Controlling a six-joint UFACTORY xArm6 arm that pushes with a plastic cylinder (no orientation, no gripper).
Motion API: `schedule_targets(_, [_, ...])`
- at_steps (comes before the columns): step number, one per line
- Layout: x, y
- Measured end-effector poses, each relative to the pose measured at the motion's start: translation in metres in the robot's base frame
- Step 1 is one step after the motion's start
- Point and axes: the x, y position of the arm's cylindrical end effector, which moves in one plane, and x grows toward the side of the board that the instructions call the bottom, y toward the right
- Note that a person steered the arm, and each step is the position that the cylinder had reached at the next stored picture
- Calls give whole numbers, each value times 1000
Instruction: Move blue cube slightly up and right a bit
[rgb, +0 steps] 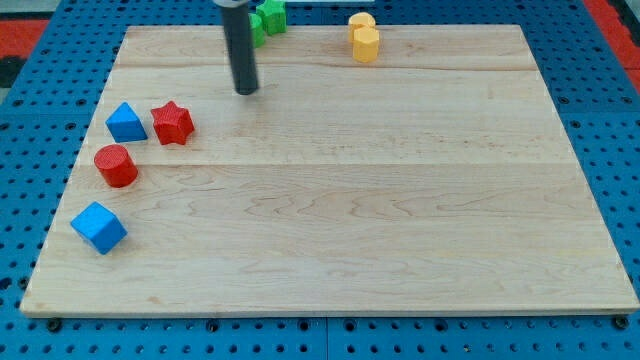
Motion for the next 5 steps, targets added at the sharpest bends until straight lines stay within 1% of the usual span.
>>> schedule_targets(1, [29,-33])
schedule_targets(2, [67,-42])
schedule_targets(3, [77,-48])
schedule_targets(4, [104,-65])
schedule_targets(5, [112,-39])
